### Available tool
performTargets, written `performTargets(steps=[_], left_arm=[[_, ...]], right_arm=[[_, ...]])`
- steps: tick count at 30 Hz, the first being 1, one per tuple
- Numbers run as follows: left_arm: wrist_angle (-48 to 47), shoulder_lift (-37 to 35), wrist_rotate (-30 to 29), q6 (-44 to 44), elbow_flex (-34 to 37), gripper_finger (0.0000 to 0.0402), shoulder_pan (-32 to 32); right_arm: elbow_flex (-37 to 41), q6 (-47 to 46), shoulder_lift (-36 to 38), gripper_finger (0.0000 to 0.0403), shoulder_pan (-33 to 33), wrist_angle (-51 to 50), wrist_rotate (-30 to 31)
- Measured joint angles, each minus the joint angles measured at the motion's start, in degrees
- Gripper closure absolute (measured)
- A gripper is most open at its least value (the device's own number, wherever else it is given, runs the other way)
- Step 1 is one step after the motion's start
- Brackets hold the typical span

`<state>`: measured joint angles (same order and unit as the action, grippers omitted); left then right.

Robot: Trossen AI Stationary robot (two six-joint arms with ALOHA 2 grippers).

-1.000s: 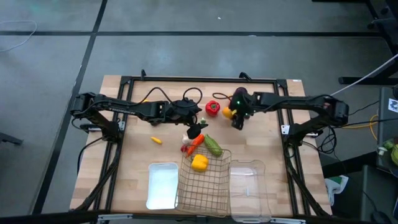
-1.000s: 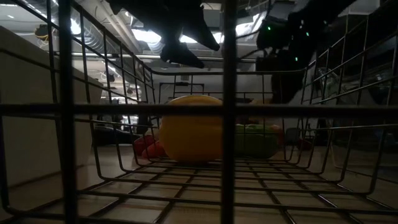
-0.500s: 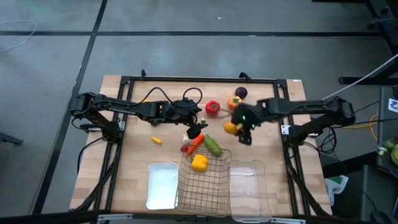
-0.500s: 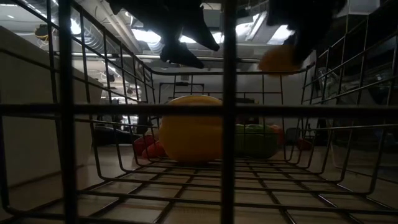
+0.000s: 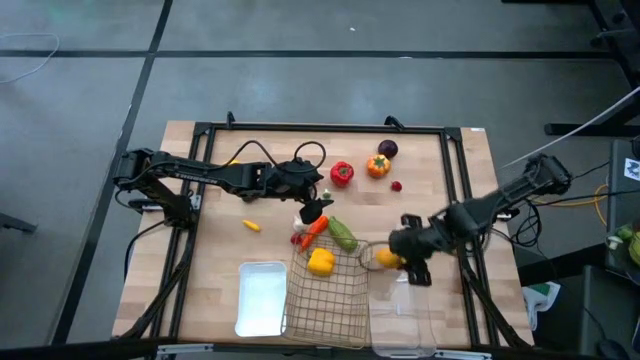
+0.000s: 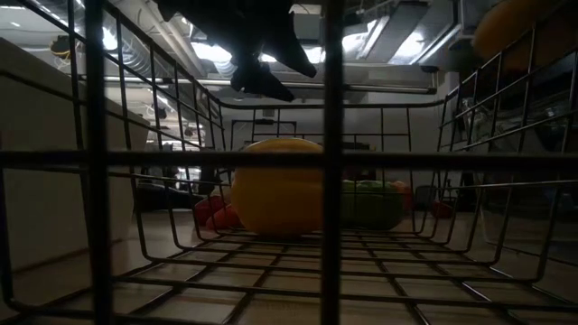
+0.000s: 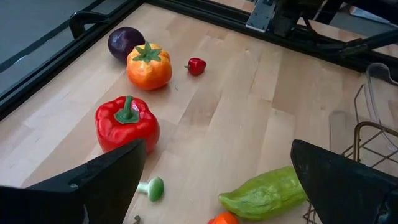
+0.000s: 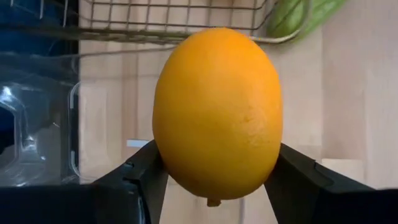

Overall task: Sort produce into baskets
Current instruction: Put the right yellow lemon into the transparent bin

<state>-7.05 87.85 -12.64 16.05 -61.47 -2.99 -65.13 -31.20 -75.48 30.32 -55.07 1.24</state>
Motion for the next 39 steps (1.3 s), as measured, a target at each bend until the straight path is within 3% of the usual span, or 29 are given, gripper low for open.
performTargets(steps=[12, 24, 39], left_arm=[[0.0, 0.0, 0.0, 0.3, 0.0, 0.0004, 0.0], [0.0, 0.0, 0.0, 0.1, 0.0, 0.0004, 0.0], [0.0, 0.0, 0.0, 0.7, 0.0, 0.0004, -0.1]], right_arm=[[5.2, -0.5, -8.7, 0.0187, 10.6, 8.8, 3.2], [5.3, 0.1, -20.0, 0.0187, 10.5, 8.7, 3.1], [5.2, 0.0, -21.8, 0.0187, 10.5, 8.6, 2.4]])
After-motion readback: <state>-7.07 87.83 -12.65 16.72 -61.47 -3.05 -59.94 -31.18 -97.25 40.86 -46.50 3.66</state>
